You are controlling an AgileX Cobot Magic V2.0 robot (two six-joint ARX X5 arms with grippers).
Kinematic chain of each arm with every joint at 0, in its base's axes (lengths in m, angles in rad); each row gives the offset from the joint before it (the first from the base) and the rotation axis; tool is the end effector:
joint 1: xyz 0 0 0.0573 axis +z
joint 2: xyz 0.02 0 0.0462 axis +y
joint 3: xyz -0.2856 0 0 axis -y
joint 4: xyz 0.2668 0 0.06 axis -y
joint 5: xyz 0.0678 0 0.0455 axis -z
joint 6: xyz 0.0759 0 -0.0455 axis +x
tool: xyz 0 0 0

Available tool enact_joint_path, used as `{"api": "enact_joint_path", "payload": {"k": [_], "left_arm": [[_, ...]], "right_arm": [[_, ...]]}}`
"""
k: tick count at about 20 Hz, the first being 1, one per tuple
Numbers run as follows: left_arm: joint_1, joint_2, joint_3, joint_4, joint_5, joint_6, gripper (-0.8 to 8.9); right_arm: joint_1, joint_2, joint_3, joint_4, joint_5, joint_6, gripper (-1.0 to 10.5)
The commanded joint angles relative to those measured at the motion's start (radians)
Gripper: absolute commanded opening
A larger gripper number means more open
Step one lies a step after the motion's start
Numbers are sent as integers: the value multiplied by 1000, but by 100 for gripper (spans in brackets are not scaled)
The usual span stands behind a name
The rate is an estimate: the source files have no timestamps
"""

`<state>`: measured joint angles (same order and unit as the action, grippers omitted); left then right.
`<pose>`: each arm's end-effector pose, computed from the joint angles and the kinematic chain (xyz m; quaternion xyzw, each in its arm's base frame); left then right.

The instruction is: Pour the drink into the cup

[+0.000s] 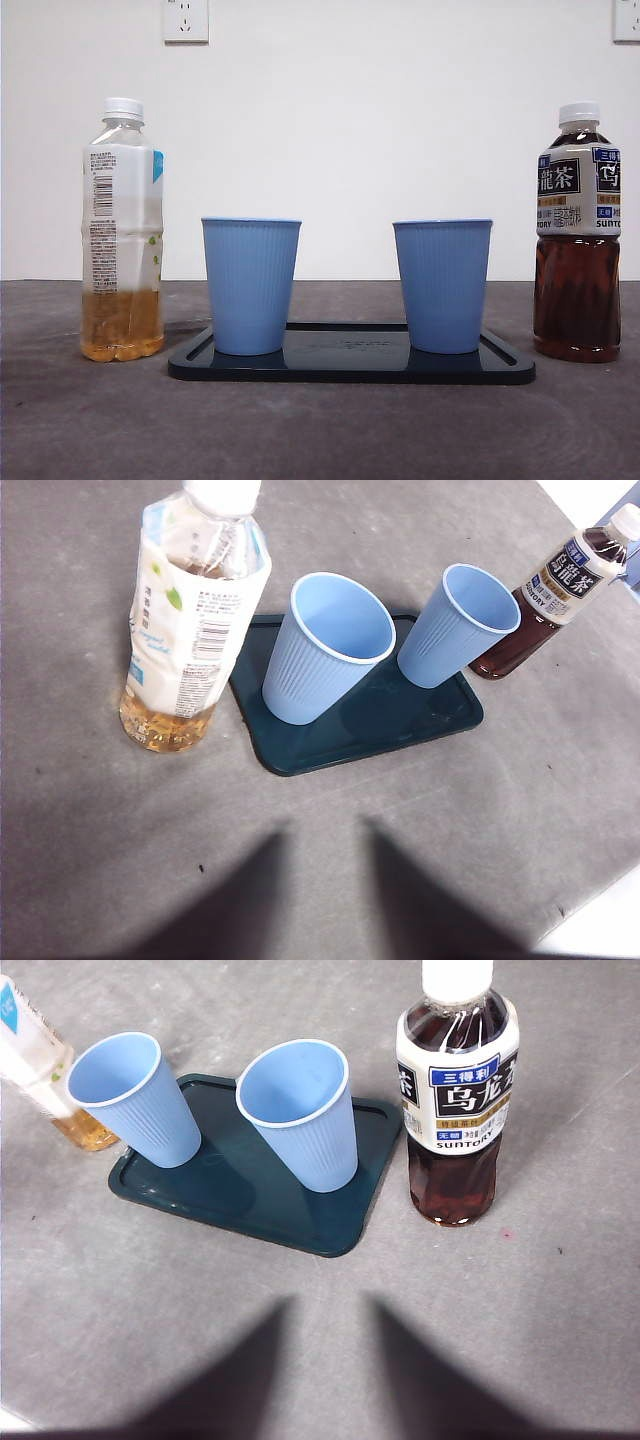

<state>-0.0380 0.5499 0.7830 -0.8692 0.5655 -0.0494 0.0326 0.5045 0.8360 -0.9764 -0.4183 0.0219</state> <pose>0.1267 -0.0455 0.2944 -0.1039 0.3088 -0.2747 0.9046 0.1113 0.0345 0.3027 0.0709 0.3133 0.2086 0.9237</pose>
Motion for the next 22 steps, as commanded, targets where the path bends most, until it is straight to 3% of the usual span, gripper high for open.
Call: {"api": "enact_joint_path", "payload": {"k": [1,7,14,18,22], "left_arm": [[-3,4,18,8,5,11,445],[-3,4,18,8,5,4,447],[-3,4,18,10,5,4,447],[-3,4,18,10,5,5,447],[-3,4,18,9,5,5,447]], "right_arm": [[3,3,13,8,0,-7,436],[7,3,7,21,0,16,436],[70,3,-248,359,1,223,439],[131,11,-417,628,137,317,441],[174,78,-558,903,229,337,441]]}}
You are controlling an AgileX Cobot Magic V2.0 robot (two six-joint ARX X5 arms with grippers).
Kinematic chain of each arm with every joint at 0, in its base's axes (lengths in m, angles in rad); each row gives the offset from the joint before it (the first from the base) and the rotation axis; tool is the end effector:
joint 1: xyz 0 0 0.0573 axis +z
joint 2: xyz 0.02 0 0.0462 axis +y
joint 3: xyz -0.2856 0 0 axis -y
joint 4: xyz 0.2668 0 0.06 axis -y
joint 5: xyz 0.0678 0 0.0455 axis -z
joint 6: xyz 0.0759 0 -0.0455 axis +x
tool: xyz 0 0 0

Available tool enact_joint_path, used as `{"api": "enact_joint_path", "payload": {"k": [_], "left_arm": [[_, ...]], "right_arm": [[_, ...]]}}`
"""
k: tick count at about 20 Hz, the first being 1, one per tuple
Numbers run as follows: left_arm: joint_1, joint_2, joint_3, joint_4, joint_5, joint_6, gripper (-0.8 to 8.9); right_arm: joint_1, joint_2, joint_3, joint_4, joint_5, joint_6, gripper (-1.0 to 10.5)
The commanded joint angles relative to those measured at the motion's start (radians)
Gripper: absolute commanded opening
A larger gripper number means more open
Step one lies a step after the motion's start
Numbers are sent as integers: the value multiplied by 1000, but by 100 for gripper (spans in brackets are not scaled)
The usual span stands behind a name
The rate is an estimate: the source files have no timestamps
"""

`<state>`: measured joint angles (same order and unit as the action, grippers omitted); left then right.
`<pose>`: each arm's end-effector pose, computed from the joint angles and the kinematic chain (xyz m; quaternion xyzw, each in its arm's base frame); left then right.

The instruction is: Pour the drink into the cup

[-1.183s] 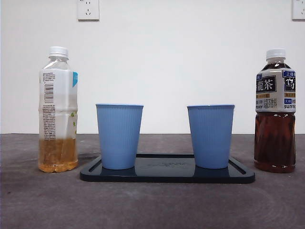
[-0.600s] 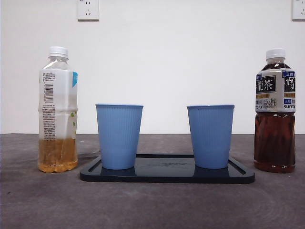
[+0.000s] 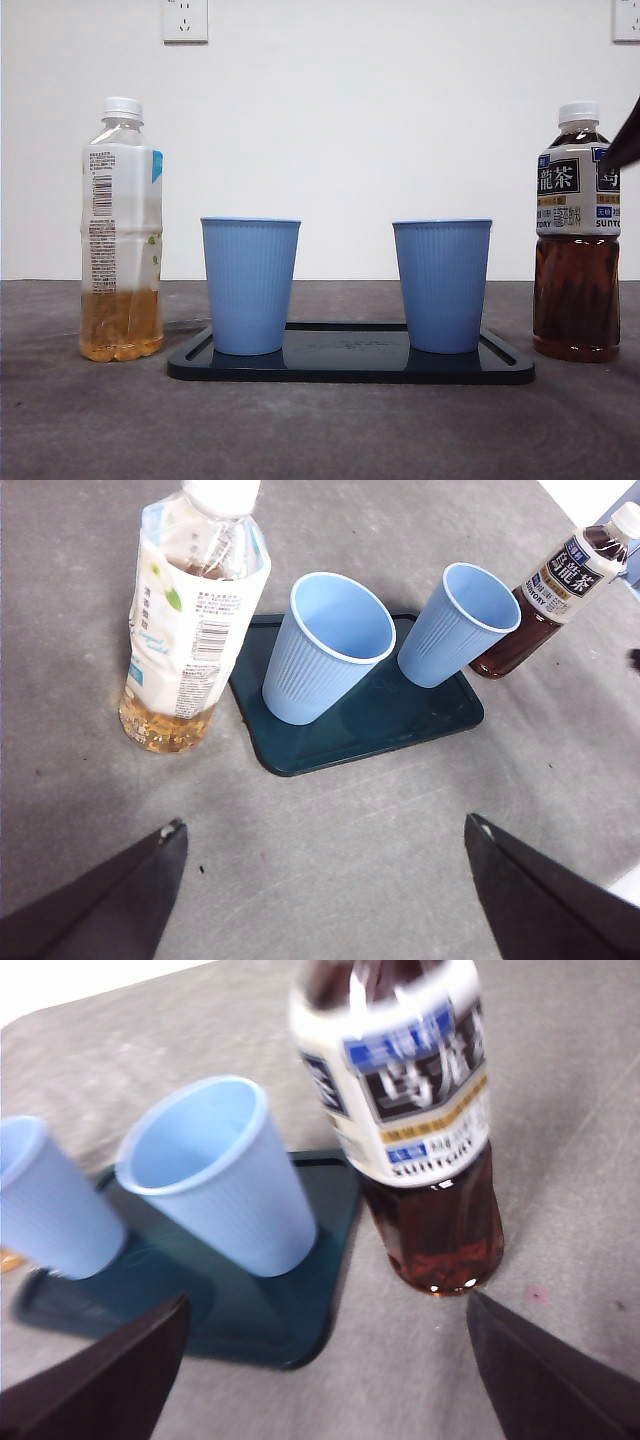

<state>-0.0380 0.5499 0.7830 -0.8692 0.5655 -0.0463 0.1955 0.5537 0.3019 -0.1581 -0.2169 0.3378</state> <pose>0.1267 -0.0455 0.2944 -0.1025 0.3084 -0.2752 0.9048 0.1740 0.0511 0.1888 0.1632 0.2343 0.1634 0.9443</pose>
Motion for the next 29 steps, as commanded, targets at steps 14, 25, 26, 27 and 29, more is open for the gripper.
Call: {"api": "enact_joint_path", "payload": {"k": [14,25,26,27,29], "left_arm": [[-3,4,18,-1,5,1,447],[-3,4,18,-6,5,1,447],[-3,4,18,-6,5,1,447],[-3,4,18,-6,5,2,446],[-3,4,18,-6,5,2,447]], "right_arm": [[17,563,-76,803,150,-54,442],[5,822,-1,1038,193,-111,442],[5,833,3,1055,193,-111,440],[5,840,6,1056,196,-111,422],[5,849,7,1056,199,-116,340]]}}
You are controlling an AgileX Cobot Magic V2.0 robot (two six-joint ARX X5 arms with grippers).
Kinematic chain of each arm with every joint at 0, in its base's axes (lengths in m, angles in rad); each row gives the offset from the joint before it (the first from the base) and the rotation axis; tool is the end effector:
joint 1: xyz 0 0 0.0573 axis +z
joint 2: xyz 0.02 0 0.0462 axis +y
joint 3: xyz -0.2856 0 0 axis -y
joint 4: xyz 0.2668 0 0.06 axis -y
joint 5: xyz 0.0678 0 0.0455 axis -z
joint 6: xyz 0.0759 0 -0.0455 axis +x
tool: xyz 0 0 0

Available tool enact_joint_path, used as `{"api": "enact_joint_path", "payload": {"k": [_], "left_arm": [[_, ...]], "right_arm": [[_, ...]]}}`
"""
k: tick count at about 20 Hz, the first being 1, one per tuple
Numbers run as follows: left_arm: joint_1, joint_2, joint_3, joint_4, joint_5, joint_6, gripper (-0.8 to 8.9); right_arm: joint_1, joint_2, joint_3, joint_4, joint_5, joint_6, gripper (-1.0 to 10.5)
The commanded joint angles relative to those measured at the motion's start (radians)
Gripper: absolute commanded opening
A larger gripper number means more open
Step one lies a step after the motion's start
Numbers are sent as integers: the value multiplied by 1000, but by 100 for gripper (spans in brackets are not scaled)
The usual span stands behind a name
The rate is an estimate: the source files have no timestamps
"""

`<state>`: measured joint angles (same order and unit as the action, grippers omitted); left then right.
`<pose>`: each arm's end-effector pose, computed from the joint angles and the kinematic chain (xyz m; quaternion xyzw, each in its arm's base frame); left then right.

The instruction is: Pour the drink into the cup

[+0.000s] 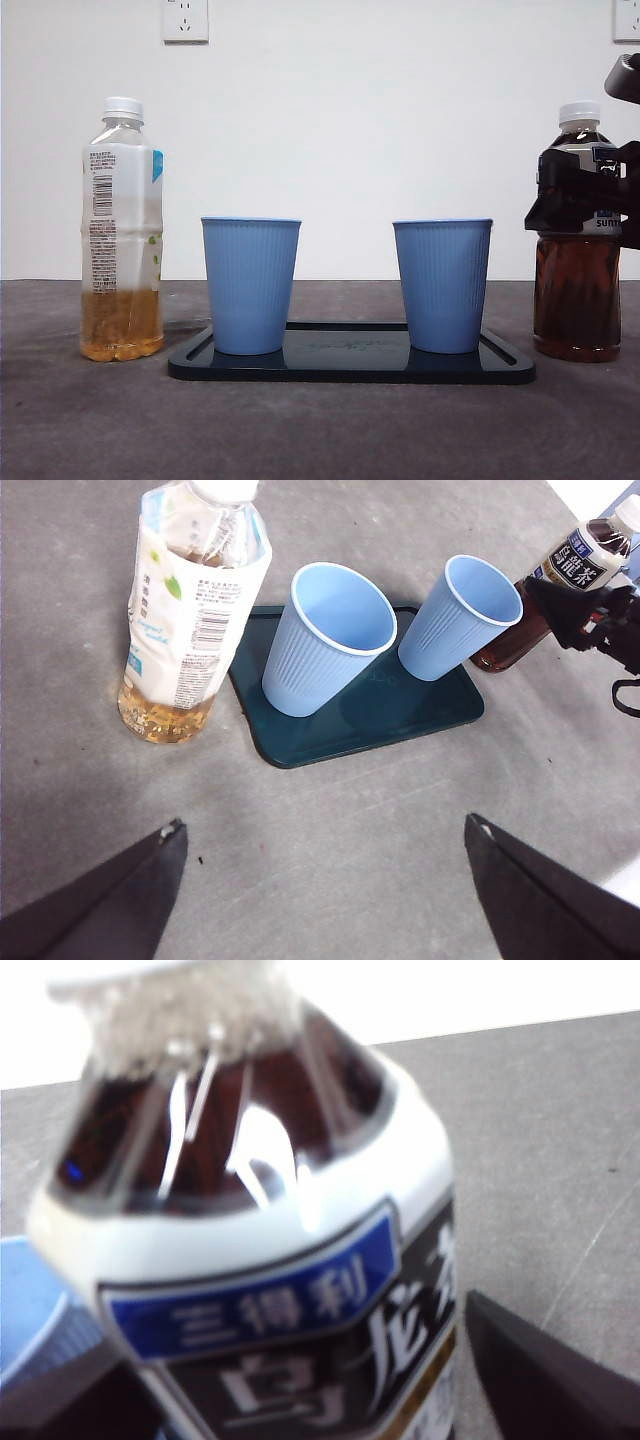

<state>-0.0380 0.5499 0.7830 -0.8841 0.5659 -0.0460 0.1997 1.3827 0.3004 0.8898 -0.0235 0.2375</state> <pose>0.1255 -0.0455 0.2929 -0.1042 0.3151 -0.2746 0.9025 0.2798 0.0584 0.1491 0.1088 0.1082 0.0987 0.9832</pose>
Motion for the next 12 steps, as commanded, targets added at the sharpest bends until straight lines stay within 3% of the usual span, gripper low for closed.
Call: {"api": "enact_joint_path", "payload": {"k": [1,7,10,12], "left_arm": [[-3,4,18,9,4,1,446],[-3,4,18,9,4,2,446],[-3,4,18,9,3,5,446],[-3,4,18,9,3,8,446]], "right_arm": [[1,22,8,9,5,-17,305],[1,7,8,23,-11,-18,94],[1,-55,11,-12,-24,-30,89],[1,-125,41,-143,-24,-66,89]]}}
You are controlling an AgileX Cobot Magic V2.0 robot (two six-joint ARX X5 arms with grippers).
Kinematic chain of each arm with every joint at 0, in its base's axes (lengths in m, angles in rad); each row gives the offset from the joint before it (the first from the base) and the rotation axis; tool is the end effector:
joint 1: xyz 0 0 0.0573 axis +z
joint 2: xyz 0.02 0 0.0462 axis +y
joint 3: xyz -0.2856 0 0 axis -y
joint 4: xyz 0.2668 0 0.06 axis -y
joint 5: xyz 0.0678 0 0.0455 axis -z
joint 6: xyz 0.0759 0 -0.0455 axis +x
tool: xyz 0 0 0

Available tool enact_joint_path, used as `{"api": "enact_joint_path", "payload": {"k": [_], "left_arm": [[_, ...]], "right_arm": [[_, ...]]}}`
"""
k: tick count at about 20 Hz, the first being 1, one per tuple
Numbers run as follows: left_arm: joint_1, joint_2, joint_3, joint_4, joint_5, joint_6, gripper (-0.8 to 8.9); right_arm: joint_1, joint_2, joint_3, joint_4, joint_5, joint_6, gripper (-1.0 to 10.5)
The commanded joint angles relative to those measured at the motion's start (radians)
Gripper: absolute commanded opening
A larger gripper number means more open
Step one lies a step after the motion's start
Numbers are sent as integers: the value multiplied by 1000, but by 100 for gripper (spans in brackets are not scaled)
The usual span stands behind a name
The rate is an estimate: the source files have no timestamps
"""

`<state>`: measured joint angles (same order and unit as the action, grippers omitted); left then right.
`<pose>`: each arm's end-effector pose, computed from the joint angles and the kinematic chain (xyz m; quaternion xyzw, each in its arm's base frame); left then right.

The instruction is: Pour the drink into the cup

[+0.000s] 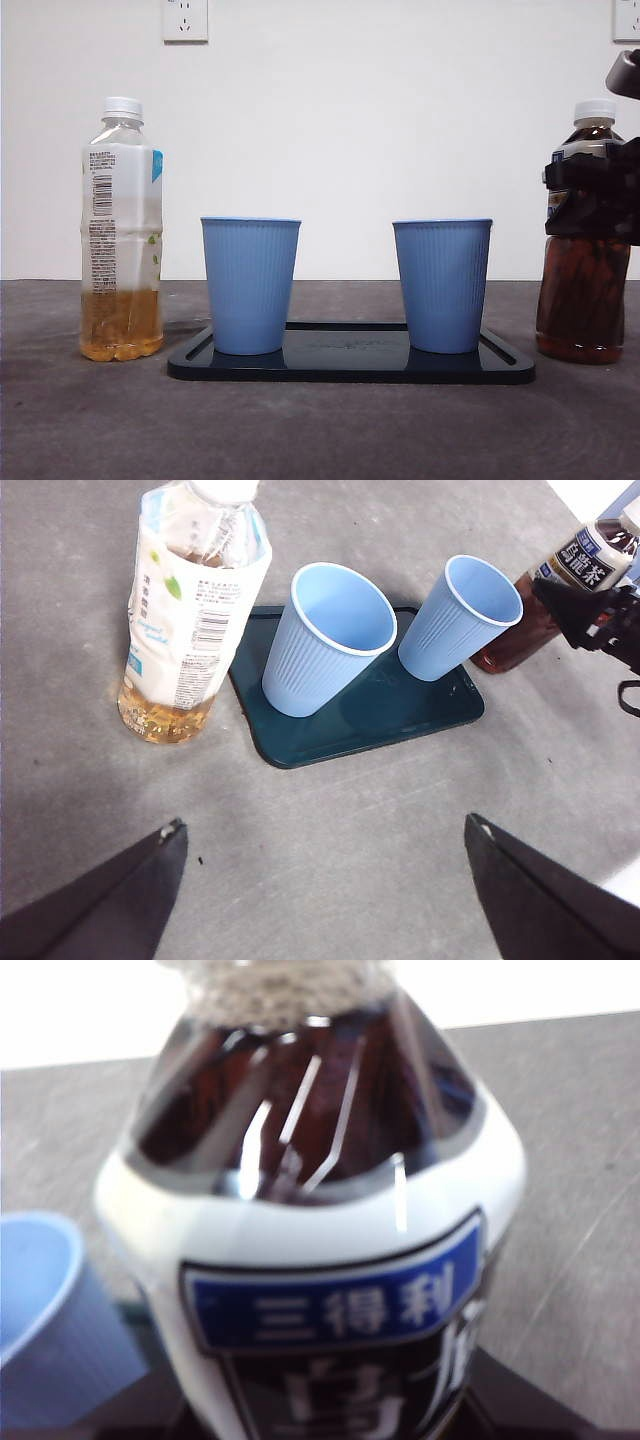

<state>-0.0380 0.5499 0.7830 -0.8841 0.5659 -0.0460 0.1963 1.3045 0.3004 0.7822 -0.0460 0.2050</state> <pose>0.1255 -0.0455 0.2929 -0.1042 0.3151 -0.2746 0.9025 0.2728 0.0578 0.1545 0.0927 0.1221 0.1082 0.9822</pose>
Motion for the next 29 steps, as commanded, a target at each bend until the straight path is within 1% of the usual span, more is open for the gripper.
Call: {"api": "enact_joint_path", "payload": {"k": [1,5,9,10,12,15,17,21,23,25,28,29], "left_arm": [[-3,4,18,10,3,9,446],[-3,4,18,16,3,9,446],[-3,4,18,17,3,9,446],[-3,4,18,17,3,9,446],[-3,4,18,17,3,9,446],[-4,4,18,17,3,9,445],[-8,4,18,17,3,9,445],[-34,4,18,16,3,8,442],[-47,4,18,16,3,8,442],[-56,4,18,16,3,8,442],[-69,4,18,16,3,8,442],[-73,4,18,16,3,8,442]], "right_arm": [[4,-86,73,-135,0,-65,89],[5,-201,251,-490,29,-205,89],[12,-220,481,-858,76,-414,85],[18,-220,532,-934,93,-473,75],[31,-220,603,-1033,135,-578,46],[68,-213,672,-1139,232,-710,45],[101,-199,697,-1195,315,-800,45],[185,-159,710,-1232,507,-965,41],[235,-138,710,-1231,601,-1048,17],[275,-118,710,-1230,673,-1116,17],[315,-92,710,-1226,746,-1184,17],[325,-83,710,-1223,788,-1212,17]]}}
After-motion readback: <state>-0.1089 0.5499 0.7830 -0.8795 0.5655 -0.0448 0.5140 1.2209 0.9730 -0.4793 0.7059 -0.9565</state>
